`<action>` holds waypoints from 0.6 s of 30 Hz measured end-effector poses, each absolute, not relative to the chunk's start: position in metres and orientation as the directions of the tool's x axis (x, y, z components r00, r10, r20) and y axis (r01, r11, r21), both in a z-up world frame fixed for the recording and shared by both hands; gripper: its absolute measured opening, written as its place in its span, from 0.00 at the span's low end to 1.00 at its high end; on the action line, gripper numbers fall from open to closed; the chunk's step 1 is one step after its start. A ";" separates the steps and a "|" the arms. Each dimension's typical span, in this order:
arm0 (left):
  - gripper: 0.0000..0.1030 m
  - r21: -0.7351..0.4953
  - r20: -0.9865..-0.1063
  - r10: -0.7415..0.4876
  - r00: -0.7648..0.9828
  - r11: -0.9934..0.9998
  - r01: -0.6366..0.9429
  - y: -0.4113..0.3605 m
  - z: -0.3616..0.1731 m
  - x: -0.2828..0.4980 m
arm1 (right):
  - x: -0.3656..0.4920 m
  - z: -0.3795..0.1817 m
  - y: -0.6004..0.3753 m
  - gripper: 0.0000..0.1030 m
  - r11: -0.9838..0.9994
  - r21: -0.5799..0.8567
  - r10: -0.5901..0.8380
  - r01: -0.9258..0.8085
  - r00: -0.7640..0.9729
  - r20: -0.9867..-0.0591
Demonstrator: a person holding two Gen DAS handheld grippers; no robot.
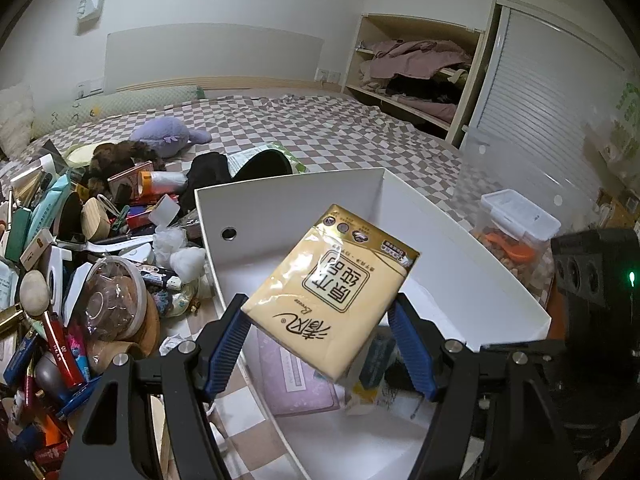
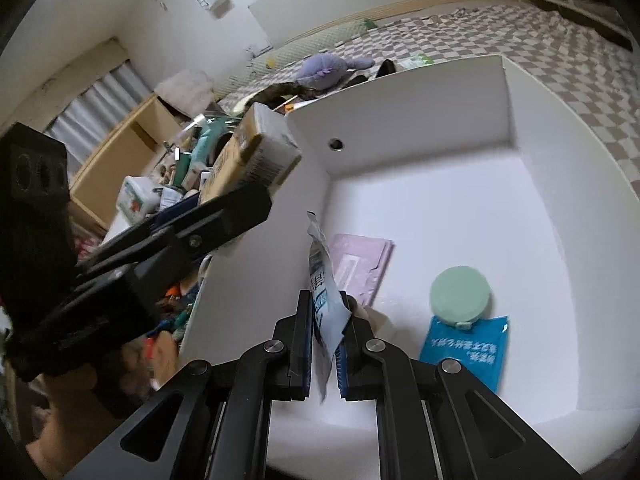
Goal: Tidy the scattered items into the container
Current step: 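Open the left tool to drop the tissue packet while the right tool drops the tube packet into the shoebox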
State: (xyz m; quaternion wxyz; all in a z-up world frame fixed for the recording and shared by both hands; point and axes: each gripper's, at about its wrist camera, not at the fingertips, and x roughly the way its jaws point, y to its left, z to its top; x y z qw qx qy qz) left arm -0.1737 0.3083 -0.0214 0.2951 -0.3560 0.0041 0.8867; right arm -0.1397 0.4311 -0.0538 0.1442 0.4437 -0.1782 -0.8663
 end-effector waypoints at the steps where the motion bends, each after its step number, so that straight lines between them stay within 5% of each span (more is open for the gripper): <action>1: 0.68 -0.200 -0.636 0.521 -0.569 -0.824 -0.531 0.311 -0.022 -0.173 | -0.140 -0.053 0.434 0.10 -0.902 0.425 -0.389 0.077 -0.574 -0.720; 18: 0.68 -0.167 -0.663 0.511 -0.547 -0.813 -0.558 0.332 -0.031 -0.169 | -0.144 -0.060 0.466 0.10 -0.928 0.369 -0.265 -0.053 -0.601 -0.754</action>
